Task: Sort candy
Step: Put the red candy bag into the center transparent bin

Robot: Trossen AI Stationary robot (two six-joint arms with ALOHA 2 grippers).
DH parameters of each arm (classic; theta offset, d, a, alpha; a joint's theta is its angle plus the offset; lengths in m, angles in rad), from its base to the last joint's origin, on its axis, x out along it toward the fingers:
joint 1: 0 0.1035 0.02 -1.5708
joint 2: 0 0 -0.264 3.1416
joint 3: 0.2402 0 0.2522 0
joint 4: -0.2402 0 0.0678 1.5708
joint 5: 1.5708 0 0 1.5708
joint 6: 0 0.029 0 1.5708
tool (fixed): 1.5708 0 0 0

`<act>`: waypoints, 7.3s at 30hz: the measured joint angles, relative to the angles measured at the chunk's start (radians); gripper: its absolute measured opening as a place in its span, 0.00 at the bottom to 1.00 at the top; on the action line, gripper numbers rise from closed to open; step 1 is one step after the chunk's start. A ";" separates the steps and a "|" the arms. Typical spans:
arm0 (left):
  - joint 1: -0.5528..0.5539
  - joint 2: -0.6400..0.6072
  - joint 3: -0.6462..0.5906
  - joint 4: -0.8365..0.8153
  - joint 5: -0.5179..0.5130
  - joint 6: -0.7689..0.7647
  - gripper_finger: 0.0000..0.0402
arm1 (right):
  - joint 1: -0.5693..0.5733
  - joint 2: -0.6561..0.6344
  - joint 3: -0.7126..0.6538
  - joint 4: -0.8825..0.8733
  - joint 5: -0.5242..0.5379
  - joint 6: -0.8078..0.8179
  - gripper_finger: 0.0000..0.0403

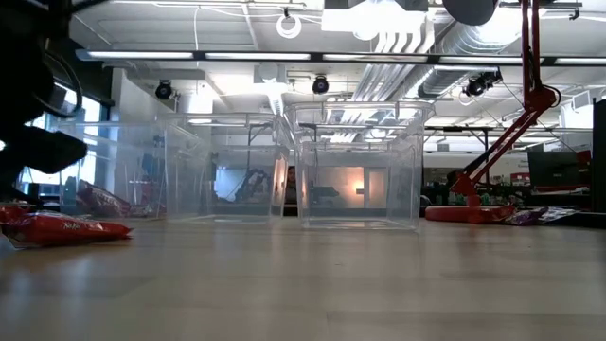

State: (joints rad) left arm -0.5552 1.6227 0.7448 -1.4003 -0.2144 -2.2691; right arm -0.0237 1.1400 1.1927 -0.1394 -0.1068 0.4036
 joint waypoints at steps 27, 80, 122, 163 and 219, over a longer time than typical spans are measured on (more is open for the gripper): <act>0.038 0.135 0.060 0.331 -0.185 0.047 0.47 | -0.009 0.000 0.000 -0.011 0.069 0.121 0.47; -0.117 0.286 -0.055 0.235 -0.081 0.004 0.03 | -0.032 0.073 0.000 -0.060 0.119 0.227 0.47; 0.306 -0.014 -0.070 0.158 0.152 1.794 0.00 | -0.114 0.152 0.000 -0.018 0.070 0.168 0.47; 0.624 0.274 -0.038 0.145 0.462 2.131 0.00 | -0.084 0.202 0.000 -0.022 0.026 0.136 0.47; 0.273 -0.042 0.117 0.802 0.107 1.695 0.72 | -0.080 0.201 0.000 -0.179 -0.120 -0.002 0.47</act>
State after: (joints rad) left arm -0.2825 1.5811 0.8621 -0.5987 -0.1070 -0.5745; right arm -0.1036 1.3411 1.1927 -0.3188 -0.2266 0.4013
